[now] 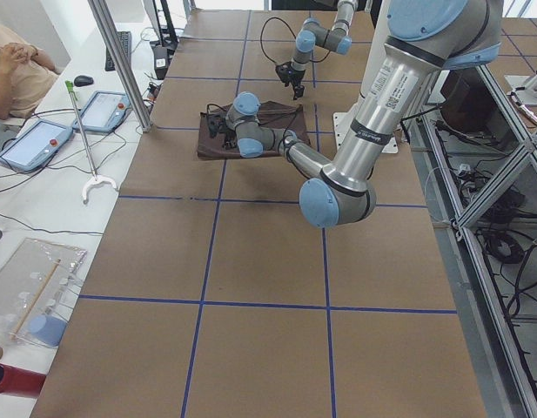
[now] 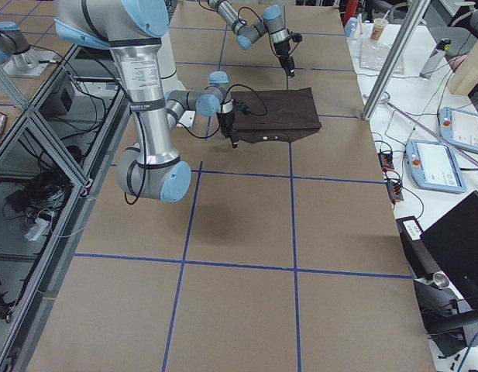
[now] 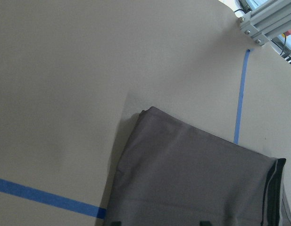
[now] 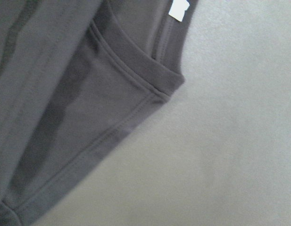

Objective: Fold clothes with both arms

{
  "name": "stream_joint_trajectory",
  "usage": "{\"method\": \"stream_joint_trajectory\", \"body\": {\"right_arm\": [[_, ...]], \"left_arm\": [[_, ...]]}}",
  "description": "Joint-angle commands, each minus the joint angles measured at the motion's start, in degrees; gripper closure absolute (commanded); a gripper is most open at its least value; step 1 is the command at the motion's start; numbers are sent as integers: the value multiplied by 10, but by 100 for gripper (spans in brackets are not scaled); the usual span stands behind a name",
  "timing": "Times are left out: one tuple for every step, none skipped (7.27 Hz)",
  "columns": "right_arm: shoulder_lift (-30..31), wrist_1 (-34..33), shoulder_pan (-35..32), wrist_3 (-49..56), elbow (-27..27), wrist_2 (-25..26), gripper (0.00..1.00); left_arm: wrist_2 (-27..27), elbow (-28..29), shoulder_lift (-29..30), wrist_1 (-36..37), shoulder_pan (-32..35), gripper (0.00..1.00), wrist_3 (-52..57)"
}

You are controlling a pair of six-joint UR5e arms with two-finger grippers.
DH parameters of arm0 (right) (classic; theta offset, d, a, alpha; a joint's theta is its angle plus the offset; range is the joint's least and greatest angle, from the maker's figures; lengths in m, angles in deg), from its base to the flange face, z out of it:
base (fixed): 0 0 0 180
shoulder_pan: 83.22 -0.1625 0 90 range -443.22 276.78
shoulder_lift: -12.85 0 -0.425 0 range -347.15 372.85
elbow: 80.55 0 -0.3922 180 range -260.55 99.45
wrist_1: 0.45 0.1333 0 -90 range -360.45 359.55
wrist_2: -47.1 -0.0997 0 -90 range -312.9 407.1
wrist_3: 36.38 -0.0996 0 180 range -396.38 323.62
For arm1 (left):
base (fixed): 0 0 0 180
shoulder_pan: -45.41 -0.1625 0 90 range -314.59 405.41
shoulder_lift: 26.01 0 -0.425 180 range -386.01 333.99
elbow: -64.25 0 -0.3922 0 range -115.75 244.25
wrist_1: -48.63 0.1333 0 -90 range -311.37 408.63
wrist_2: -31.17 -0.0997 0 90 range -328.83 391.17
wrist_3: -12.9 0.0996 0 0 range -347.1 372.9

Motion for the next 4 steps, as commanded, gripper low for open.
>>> {"method": "stream_joint_trajectory", "body": {"right_arm": [[-24,2,-8,3,-5,3,0],[-73,1,-10,-5,22,4,0],[-108,2,-7,-27,58,5,0],[-137,2,-4,-37,89,4,0]], "left_arm": [[0,-5,-1,0,0,36,0],[0,-5,-1,0,0,36,0],[0,-6,-1,0,0,36,0],[0,-6,-1,0,0,36,0]]}}
